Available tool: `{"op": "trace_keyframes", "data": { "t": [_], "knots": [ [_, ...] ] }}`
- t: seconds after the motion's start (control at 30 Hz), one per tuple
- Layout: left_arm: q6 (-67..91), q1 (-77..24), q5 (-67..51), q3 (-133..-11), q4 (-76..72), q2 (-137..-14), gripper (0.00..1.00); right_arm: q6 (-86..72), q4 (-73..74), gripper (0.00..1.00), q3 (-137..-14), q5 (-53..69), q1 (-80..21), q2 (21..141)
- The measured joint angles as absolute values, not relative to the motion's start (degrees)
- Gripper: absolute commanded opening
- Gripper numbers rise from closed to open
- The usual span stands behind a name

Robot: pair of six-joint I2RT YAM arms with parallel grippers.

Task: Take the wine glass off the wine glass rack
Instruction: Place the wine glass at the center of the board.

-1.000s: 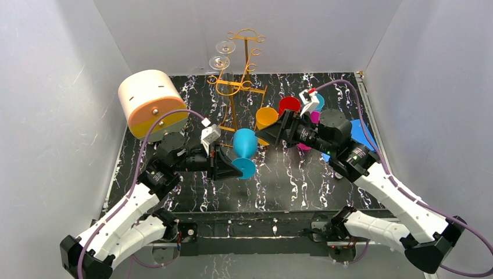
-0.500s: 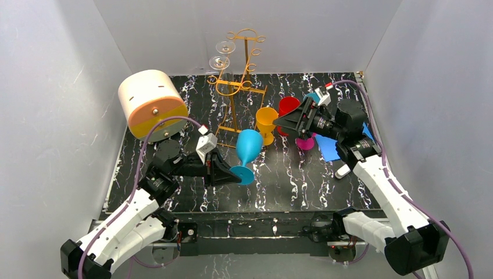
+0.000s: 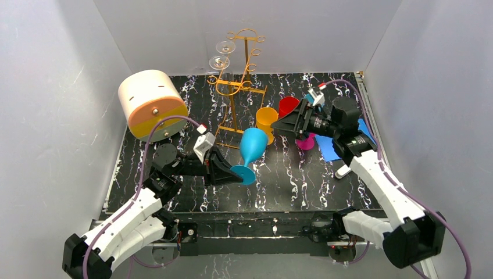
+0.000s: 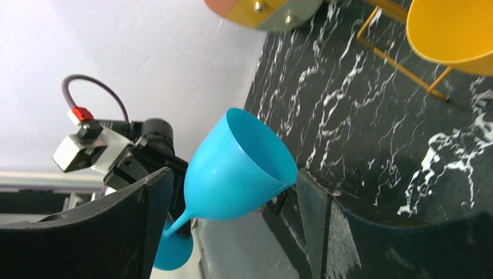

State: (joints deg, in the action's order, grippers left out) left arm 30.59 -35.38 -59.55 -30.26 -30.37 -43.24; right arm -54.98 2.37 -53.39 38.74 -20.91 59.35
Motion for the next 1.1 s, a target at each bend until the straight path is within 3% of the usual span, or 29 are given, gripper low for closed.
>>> {"op": "trace_keyframes", "data": {
  "t": [0.27, 0.5, 0.77, 1.1],
  "knots": [
    [33.7, -35.4, -61.0, -29.4, -35.8, -44.7, 0.0, -57.6, -2.1, 0.85, -55.0, 54.9, -20.9, 71.8],
    [34.6, -35.4, -61.1, -27.7, -38.4, -44.4, 0.0, -61.1, -7.9, 0.79, -55.1, 64.0, -20.9, 73.5],
    [35.4, -35.4, -62.2, -27.7, -42.1, -45.1, 0.0, -63.4, -13.6, 0.73, -55.2, 69.2, -20.5, 73.6],
    [33.8, -35.5, -63.7, -27.7, -45.1, -46.9, 0.0, -66.0, -17.1, 0.75, -55.4, 71.7, -20.5, 74.8]
  ]
}}
